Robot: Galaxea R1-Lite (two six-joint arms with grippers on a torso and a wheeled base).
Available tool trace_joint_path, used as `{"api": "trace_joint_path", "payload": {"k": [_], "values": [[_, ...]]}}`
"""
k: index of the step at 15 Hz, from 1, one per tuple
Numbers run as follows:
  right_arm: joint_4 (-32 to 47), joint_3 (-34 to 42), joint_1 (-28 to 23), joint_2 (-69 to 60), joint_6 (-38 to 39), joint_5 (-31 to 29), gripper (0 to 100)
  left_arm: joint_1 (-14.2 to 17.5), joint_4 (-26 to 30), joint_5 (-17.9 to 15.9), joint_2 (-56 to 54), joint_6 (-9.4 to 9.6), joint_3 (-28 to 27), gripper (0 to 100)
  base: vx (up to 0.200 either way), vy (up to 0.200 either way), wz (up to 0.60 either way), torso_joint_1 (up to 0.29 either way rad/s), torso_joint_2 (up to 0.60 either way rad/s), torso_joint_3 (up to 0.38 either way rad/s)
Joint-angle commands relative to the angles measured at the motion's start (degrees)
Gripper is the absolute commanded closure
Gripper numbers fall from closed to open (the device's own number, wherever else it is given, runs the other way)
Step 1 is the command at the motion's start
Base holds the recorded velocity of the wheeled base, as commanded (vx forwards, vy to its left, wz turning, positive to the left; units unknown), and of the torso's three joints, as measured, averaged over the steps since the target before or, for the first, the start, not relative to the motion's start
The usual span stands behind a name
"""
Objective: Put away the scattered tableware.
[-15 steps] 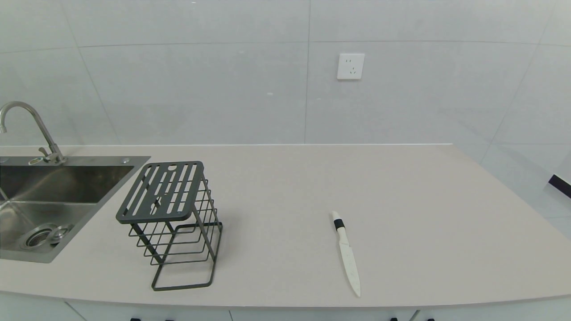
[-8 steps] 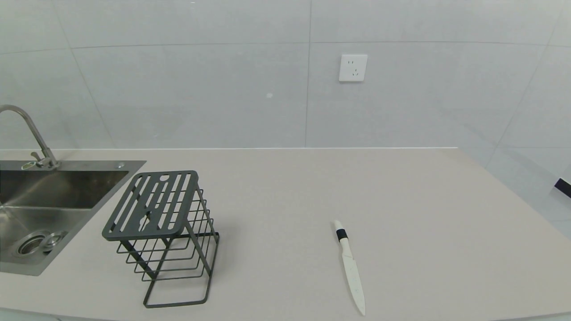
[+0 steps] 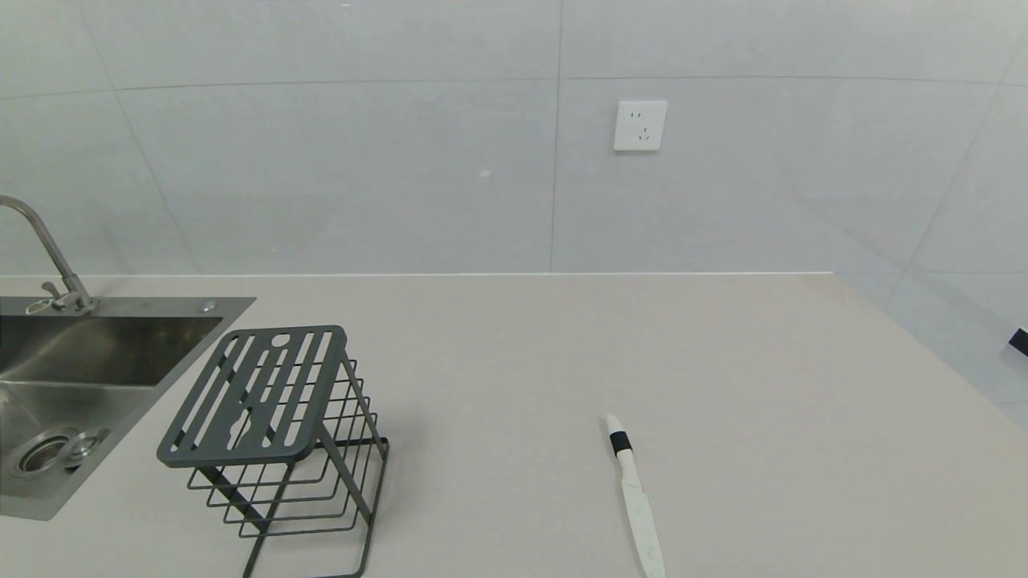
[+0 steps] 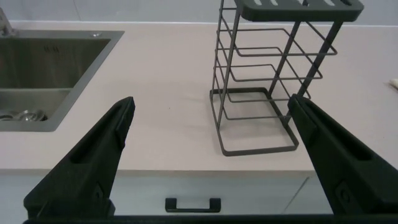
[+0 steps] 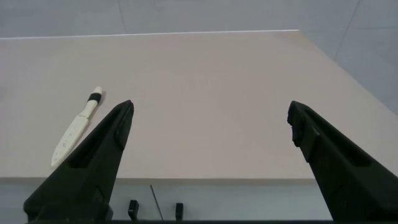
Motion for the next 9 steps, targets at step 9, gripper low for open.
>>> {"api": "trace_joint_path", "payload": {"k": [9], "values": [[0.0, 0.0, 0.0, 0.1, 0.0, -0.1, 0, 0.0, 0.0, -0.1, 0.1, -0.01, 0.0, 0, 0.000, 0.000, 0.00, 0.083, -0.09, -0.002]]}}
